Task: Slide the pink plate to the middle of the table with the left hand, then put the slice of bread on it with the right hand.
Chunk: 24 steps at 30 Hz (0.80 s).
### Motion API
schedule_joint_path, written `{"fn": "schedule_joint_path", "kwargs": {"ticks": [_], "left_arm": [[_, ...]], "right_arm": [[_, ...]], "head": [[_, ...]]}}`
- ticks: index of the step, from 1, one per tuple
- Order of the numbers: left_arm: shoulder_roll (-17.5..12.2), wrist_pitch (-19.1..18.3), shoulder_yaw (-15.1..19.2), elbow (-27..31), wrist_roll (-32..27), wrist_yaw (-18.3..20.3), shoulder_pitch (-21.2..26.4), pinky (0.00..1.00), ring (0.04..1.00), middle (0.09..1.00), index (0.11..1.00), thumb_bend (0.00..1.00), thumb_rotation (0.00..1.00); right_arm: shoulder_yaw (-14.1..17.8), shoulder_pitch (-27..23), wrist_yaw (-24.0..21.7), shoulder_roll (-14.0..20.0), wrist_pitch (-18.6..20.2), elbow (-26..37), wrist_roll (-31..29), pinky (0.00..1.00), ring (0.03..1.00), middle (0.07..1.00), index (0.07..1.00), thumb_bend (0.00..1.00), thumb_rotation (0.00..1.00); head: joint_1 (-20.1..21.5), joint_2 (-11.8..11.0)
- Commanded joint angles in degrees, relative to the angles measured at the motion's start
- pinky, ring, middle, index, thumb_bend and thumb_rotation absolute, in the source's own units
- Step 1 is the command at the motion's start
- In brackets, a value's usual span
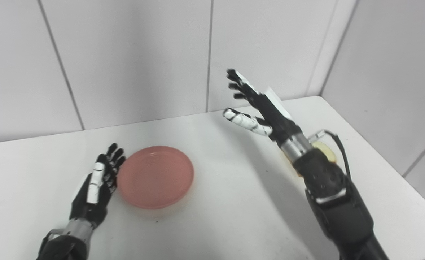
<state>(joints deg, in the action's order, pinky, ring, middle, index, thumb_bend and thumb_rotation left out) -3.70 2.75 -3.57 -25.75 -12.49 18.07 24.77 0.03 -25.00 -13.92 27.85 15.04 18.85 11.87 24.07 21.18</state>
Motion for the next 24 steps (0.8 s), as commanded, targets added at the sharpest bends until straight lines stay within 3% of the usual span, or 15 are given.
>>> {"fn": "schedule_joint_path", "kwargs": {"ticks": [1, 3, 7, 10, 15, 24], "left_arm": [[-0.9, -0.7, 0.9, -2.3, -0.2, 0.1, -1.9, 0.95, 0.970, 0.975, 0.968, 0.78, 0.98], [-0.9, -0.2, 1.7, -2.9, -0.1, 0.0, -1.9, 0.93, 0.947, 0.958, 0.951, 0.79, 0.96], [-1.3, 0.5, 3.1, -4.0, -1.2, 1.6, -1.9, 0.91, 0.933, 0.944, 0.937, 0.79, 0.97], [-1.4, 0.8, 4.3, -5.6, -2.5, 2.6, -1.5, 0.91, 0.927, 0.930, 0.930, 0.77, 0.98], [-1.9, -0.1, 5.9, -7.1, -3.5, 3.1, -1.3, 0.90, 0.920, 0.927, 0.925, 0.75, 1.00], [-3.3, 1.4, 6.1, -9.0, -3.4, 4.0, -1.2, 0.87, 0.900, 0.910, 0.910, 0.75, 0.96]], "right_arm": [[-1.2, -3.6, -3.6, 4.2, 3.2, 2.7, 2.2, 0.81, 0.896, 0.948, 0.975, 0.78, 0.66], [-2.3, -5.5, -7.1, 7.5, 6.9, 4.1, 3.8, 0.82, 0.904, 0.952, 0.964, 0.83, 0.57], [-4.1, -8.7, -13.8, 13.5, 11.3, 4.6, 6.6, 0.83, 0.909, 0.941, 0.940, 0.90, 0.49], [-2.9, -10.0, -19.4, 15.1, 11.9, 3.4, 9.0, 0.89, 0.950, 0.951, 0.925, 0.99, 0.38], [-1.6, -12.1, -30.1, 18.3, 11.9, -0.6, 15.2, 0.90, 0.959, 0.957, 0.935, 1.00, 0.30], [-4.7, -13.1, -34.1, 24.9, 11.6, -3.2, 16.9, 0.89, 0.956, 0.961, 0.962, 1.00, 0.25]], "head": [[0.4, 0.1], [1.8, 0.2], [3.8, -0.4], [4.7, -0.5], [5.7, 0.1], [6.9, 0.9]]}}
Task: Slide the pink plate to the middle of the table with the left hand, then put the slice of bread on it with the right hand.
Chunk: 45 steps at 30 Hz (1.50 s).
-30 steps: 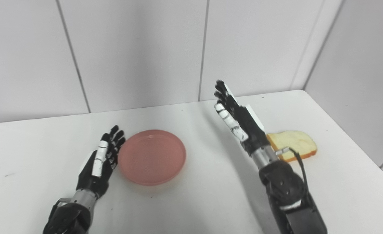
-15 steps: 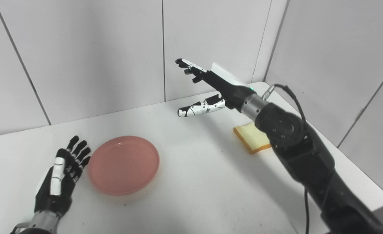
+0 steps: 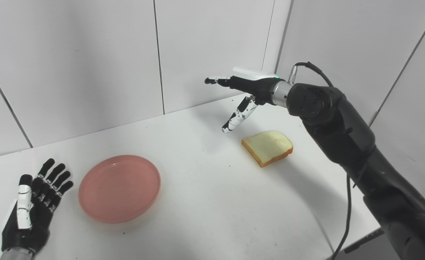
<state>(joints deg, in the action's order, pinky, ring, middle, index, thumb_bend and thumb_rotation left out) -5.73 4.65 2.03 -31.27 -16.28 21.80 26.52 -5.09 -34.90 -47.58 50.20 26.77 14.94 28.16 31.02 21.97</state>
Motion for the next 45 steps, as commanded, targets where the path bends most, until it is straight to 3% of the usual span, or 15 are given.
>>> {"fn": "schedule_joint_path", "kwargs": {"ticks": [1, 11, 16, 20, 22, 23, 27, 35, 39, 42, 45], "left_arm": [[-1.4, -0.2, 0.5, -3.8, 0.3, 0.4, -2.9, 0.87, 0.900, 0.909, 0.907, 0.75, 0.96], [-2.2, 1.3, 0.7, -6.1, 0.4, 1.6, -2.4, 0.86, 0.894, 0.902, 0.897, 0.77, 0.94], [-2.3, 1.3, 0.6, -5.8, 0.7, 1.6, -2.6, 0.85, 0.890, 0.898, 0.893, 0.78, 0.94], [-2.2, 0.9, 0.5, -5.2, 0.6, 1.6, -2.7, 0.84, 0.886, 0.896, 0.889, 0.79, 0.93], [-2.1, 0.3, 0.4, -4.3, 0.8, 1.1, -3.0, 0.82, 0.872, 0.886, 0.879, 0.79, 0.93], [-2.1, 0.1, 0.3, -3.8, 1.1, 0.8, -3.1, 0.82, 0.871, 0.885, 0.878, 0.79, 0.93], [-2.1, -0.2, -0.1, -2.4, 1.6, 0.4, -3.5, 0.83, 0.881, 0.894, 0.886, 0.81, 0.94], [-1.7, -2.3, -0.1, 0.8, 2.0, -0.6, -4.3, 0.81, 0.876, 0.893, 0.888, 0.80, 0.95], [-1.8, -3.1, -0.3, 1.6, 2.0, -0.6, -4.5, 0.82, 0.880, 0.897, 0.893, 0.79, 0.95], [-1.7, -3.7, -0.5, 2.5, 2.2, -1.1, -4.7, 0.81, 0.882, 0.898, 0.894, 0.80, 0.95], [-1.8, -3.9, -0.6, 3.0, 2.2, -1.1, -4.9, 0.82, 0.888, 0.901, 0.897, 0.80, 0.95]], "right_arm": [[0.0, -3.3, -1.2, 3.5, 0.0, 0.5, 1.1, 0.90, 0.967, 0.977, 0.972, 1.00, 0.25], [-4.4, -3.6, -1.6, 9.0, -4.7, -5.6, 3.2, 0.91, 0.985, 1.000, 1.000, 1.00, 0.24], [-6.3, -3.9, -2.2, 10.2, -6.9, -9.4, 4.0, 0.89, 0.977, 1.000, 1.000, 1.00, 0.29], [-7.5, -2.6, -2.9, 10.7, -6.6, -8.4, 5.8, 0.91, 0.988, 1.000, 1.000, 1.00, 0.32], [-9.0, -2.4, -3.9, 11.0, -6.0, -7.3, 8.1, 0.80, 0.936, 1.000, 1.000, 1.00, 0.33], [-9.5, -2.3, -4.5, 11.1, -6.0, -6.9, 8.5, 0.80, 0.936, 1.000, 1.000, 1.00, 0.33], [-9.5, -1.1, -5.7, 10.8, -4.9, -6.0, 8.7, 0.89, 0.987, 1.000, 1.000, 1.00, 0.27], [-10.6, 1.4, -7.1, 9.5, -3.1, -3.6, 13.9, 0.89, 0.982, 1.000, 1.000, 1.00, 0.24], [-10.7, 2.6, -6.7, 9.7, -5.8, -3.4, 14.8, 0.88, 0.984, 1.000, 1.000, 1.00, 0.23], [-11.2, 3.3, -6.5, 10.2, -8.0, -2.6, 16.8, 0.96, 0.999, 1.000, 1.000, 1.00, 0.29], [-10.3, 4.5, -5.4, 10.0, -9.5, -2.9, 16.7, 0.96, 1.000, 1.000, 1.000, 1.00, 0.29]], "head": [[0.0, 0.1], [0.1, 0.5], [-0.3, 1.2], [-0.4, 1.4], [-0.5, 1.8], [-0.6, 1.8], [-0.9, 2.3], [-1.1, 2.9], [-1.1, 3.2], [-1.2, 3.4], [-1.4, 3.6]]}}
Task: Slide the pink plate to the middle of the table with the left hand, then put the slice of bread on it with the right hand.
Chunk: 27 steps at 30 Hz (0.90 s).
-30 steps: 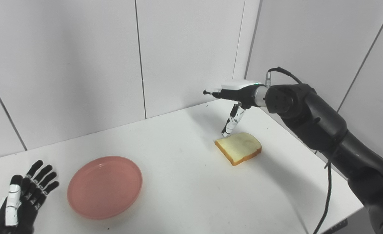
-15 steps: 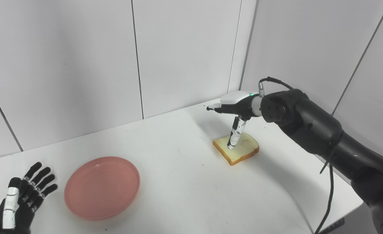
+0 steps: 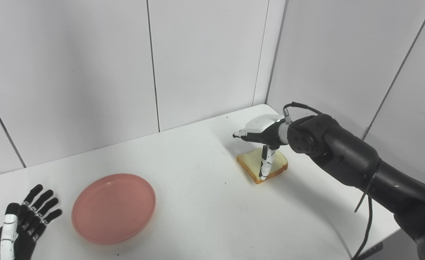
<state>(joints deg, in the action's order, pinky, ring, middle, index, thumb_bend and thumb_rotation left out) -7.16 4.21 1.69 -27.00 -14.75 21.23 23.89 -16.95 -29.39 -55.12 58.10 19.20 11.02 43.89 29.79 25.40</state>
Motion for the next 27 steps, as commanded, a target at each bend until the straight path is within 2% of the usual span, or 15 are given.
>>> {"fn": "schedule_joint_path", "kwargs": {"ticks": [1, 4, 6, 7, 9, 14, 16, 20, 24, 27], "left_arm": [[-0.3, -3.6, -0.3, -1.2, 0.5, -0.5, -2.3, 0.82, 0.892, 0.903, 0.900, 0.80, 0.95], [-0.3, -3.8, -0.2, -1.0, 0.2, -0.4, -2.3, 0.85, 0.911, 0.919, 0.915, 0.79, 0.95], [-0.5, -3.8, -0.3, -1.2, 0.2, -0.1, -2.3, 0.86, 0.916, 0.923, 0.920, 0.79, 0.96], [-0.5, -4.0, -0.3, -1.2, 0.1, 0.0, -2.3, 0.87, 0.918, 0.925, 0.921, 0.79, 0.96], [-0.6, -4.5, -0.5, -1.0, 0.2, -0.1, -2.2, 0.85, 0.908, 0.918, 0.910, 0.79, 0.95], [-0.9, -5.7, -0.8, 0.0, 0.4, -0.3, -2.5, 0.85, 0.910, 0.919, 0.910, 0.80, 0.95], [-1.0, -6.2, -0.8, 0.8, 0.5, -0.5, -2.7, 0.85, 0.911, 0.920, 0.913, 0.79, 0.96], [-0.9, -6.9, -0.7, 1.1, 0.0, -0.3, -2.8, 0.86, 0.913, 0.922, 0.914, 0.78, 0.97], [-0.9, -6.9, -0.8, 1.5, 0.0, -0.1, -3.0, 0.87, 0.917, 0.926, 0.919, 0.77, 0.97], [-0.9, -7.1, -0.8, 1.5, 0.2, -0.3, -3.0, 0.89, 0.924, 0.932, 0.925, 0.78, 0.97]], "right_arm": [[1.9, -0.6, 2.4, 1.9, -2.0, 0.7, 0.9, 0.95, 0.999, 1.000, 1.000, 1.00, 0.28], [2.3, -0.1, 2.3, 1.6, -2.0, -0.1, 0.7, 0.86, 0.971, 1.000, 1.000, 1.00, 0.28], [2.1, 0.2, 2.6, 1.7, -2.4, -0.6, 1.1, 0.84, 0.962, 1.000, 1.000, 1.00, 0.28], [2.0, 0.4, 2.7, 1.6, -2.5, -0.9, 1.3, 0.84, 0.956, 1.000, 1.000, 1.00, 0.28], [2.5, 1.0, 3.6, 1.3, -2.7, -2.3, 0.4, 0.91, 0.982, 1.000, 1.000, 1.00, 0.27], [3.9, 2.3, 4.8, 0.8, -2.5, -4.5, -1.5, 0.95, 0.999, 1.000, 1.000, 1.00, 0.28], [3.7, 2.1, 4.5, 0.7, -1.9, -5.2, -1.1, 0.92, 1.000, 1.000, 1.000, 1.00, 0.30], [3.7, 2.2, 7.6, 0.5, -3.8, -7.0, -0.2, 0.87, 0.993, 1.000, 1.000, 1.00, 0.29], [3.1, 1.7, 8.8, 0.6, -5.1, -8.4, 0.2, 0.85, 0.988, 1.000, 1.000, 1.00, 0.30], [3.3, 1.3, 9.1, 0.1, -4.6, -9.4, 0.2, 0.82, 0.980, 1.000, 1.000, 1.00, 0.29]], "head": [[-0.2, 0.2], [-0.2, 0.4], [-0.2, 0.5], [-0.3, 0.6], [-0.3, 0.7], [-0.2, 0.9], [-0.1, 1.0], [-0.1, 1.2], [-0.1, 1.3], [-0.2, 1.4]]}}
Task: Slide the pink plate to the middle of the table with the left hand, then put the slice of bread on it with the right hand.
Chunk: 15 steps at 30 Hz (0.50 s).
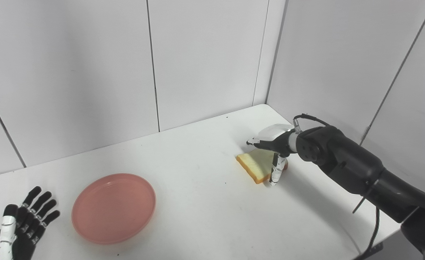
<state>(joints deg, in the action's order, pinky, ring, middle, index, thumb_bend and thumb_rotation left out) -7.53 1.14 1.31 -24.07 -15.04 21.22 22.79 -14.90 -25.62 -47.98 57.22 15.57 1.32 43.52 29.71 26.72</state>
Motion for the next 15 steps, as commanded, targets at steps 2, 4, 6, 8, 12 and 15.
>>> {"fn": "schedule_joint_path", "kwargs": {"ticks": [2, 4, 6, 8, 12, 15], "left_arm": [[-0.4, -4.1, -0.4, -1.1, 0.6, -0.5, -1.9, 0.86, 0.914, 0.924, 0.916, 0.78, 0.97], [-0.4, -4.4, -0.4, -1.1, 0.2, -0.2, -1.9, 0.88, 0.923, 0.933, 0.926, 0.78, 0.97], [-0.4, -4.5, -0.5, -1.0, 0.3, -0.2, -1.9, 0.88, 0.919, 0.931, 0.924, 0.77, 0.98], [-0.6, -4.7, -0.7, -0.6, 0.5, -0.1, -2.0, 0.88, 0.924, 0.937, 0.928, 0.77, 0.98], [-0.4, -4.9, -0.7, 0.1, 0.6, -0.5, -2.2, 0.87, 0.920, 0.932, 0.923, 0.77, 0.98], [-0.4, -5.1, -0.7, 0.5, 0.7, -0.7, -2.3, 0.88, 0.921, 0.931, 0.924, 0.78, 0.97]], "right_arm": [[1.6, -2.5, 2.4, 0.7, -1.1, -0.5, 0.0, 0.86, 0.990, 1.000, 1.000, 1.00, 0.27], [1.7, -2.8, 2.8, 0.1, -0.7, -1.7, -0.3, 0.87, 0.996, 1.000, 1.000, 1.00, 0.26], [1.4, -3.4, 3.0, -0.4, -0.7, -2.9, -0.1, 0.88, 0.997, 1.000, 1.000, 1.00, 0.25], [1.2, -3.9, 3.7, -0.9, -1.4, -4.0, -0.1, 0.88, 0.995, 1.000, 1.000, 1.00, 0.25], [0.3, -5.3, 4.5, -2.0, -2.1, -7.0, 0.4, 0.90, 1.000, 1.000, 1.000, 1.00, 0.26], [-0.4, -6.1, 5.0, -3.0, -2.1, -8.4, 0.7, 0.89, 0.996, 1.000, 1.000, 1.00, 0.23]], "head": [[-0.2, 0.1], [-0.2, 0.1], [-0.2, 0.1], [-0.4, 0.3], [-0.5, 0.3], [-0.6, 0.4]]}}
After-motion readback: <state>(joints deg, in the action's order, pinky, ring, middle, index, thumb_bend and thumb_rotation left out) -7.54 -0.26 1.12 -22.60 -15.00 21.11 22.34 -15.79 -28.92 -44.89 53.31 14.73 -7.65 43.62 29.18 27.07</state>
